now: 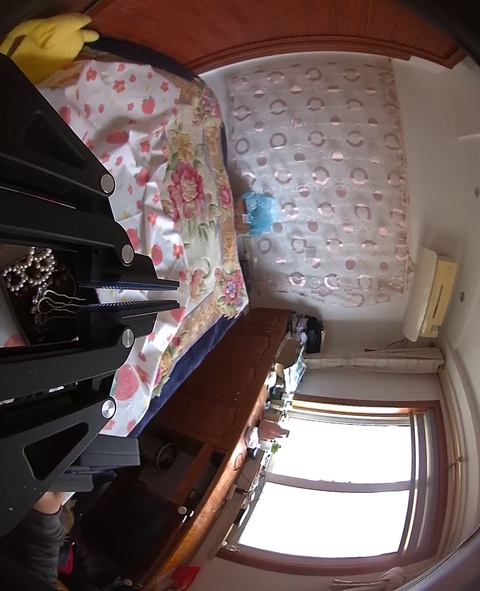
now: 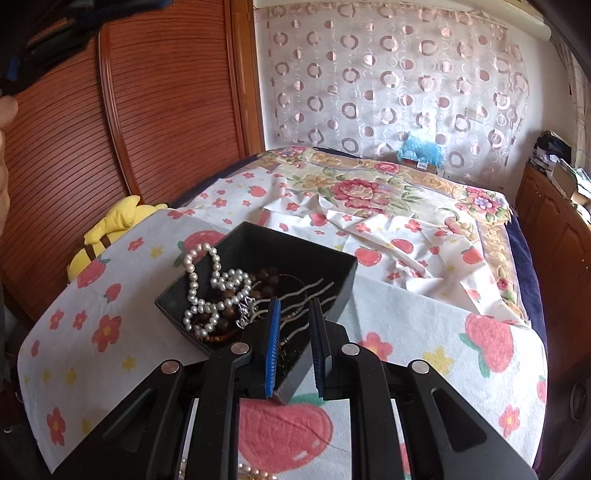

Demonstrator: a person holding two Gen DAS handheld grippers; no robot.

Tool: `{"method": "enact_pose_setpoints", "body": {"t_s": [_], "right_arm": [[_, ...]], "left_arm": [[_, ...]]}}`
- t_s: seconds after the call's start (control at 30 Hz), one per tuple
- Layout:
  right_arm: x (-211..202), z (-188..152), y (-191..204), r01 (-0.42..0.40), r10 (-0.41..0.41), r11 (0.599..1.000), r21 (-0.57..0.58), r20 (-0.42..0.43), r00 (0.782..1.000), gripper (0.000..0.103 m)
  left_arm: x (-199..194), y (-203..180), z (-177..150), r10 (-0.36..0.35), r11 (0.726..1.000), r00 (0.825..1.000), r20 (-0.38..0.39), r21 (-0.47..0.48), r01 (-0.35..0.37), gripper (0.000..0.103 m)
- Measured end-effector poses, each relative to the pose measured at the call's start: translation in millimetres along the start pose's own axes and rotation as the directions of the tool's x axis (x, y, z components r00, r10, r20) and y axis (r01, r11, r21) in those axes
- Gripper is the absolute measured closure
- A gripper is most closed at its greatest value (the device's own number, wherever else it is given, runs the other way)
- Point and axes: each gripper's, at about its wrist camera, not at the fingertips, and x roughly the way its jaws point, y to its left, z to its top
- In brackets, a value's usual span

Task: Organize jewelry
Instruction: 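Withdraw both grippers from the box toward the remaining jewelry, then lower the left gripper around the jade bangle while the right grasps the gold chain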

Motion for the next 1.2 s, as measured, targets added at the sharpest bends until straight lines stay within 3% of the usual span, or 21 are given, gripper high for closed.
{"method": "enact_pose_setpoints", "body": {"t_s": [0.17, 0.4, 0.73, 0.87, 0.93, 1.1, 1.2], "right_arm": [[-8.3, -9.4, -1.2, 0.010, -0.010, 1.000, 0.004, 0.001, 1.000, 0.085], [-30.5, -35.5, 7.6, 0.025, -0.025, 1.000, 0.010, 0.001, 1.000, 0.085], [-56.6, -87.4, 19.4, 0.073, -0.072, 0.996, 0.041, -0.033, 0.997, 0.085], [-54.2, -108.6, 22.0, 0.095, -0.093, 0.995, 0.020, -0.094, 0.991, 0.085], [-52.7, -116.0, 20.8, 0.092, -0.090, 0.996, 0.020, -0.110, 0.990, 0.085], [-46.3, -130.0, 22.3, 0.067, -0.064, 0.998, 0.015, -0.159, 0.985, 0.080], [-43.7, -134.5, 25.5, 0.061, -0.059, 0.998, 0.007, -0.163, 0.985, 0.079]], "left_arm": [[9.1, 14.1, -31.5, 0.034, 0.999, 0.997, -0.067, -0.017, -0.035, 0.098], [2.9, 29.5, -101.1, 0.056, 0.996, 0.982, -0.181, -0.061, -0.068, 0.098], [-21.0, 17.9, -168.2, 0.075, 0.993, 0.963, -0.259, -0.071, -0.096, 0.097], [-28.2, 7.8, -185.0, 0.088, 0.993, 0.958, -0.273, -0.050, -0.105, 0.072], [-30.7, 3.2, -193.6, 0.082, 0.994, 0.955, -0.285, -0.048, -0.100, 0.069], [-31.7, -5.7, -213.9, 0.083, 0.993, 0.945, -0.316, -0.054, -0.105, 0.040], [-29.7, -11.0, -224.4, 0.070, 0.994, 0.937, -0.343, -0.060, -0.096, 0.030]]}}
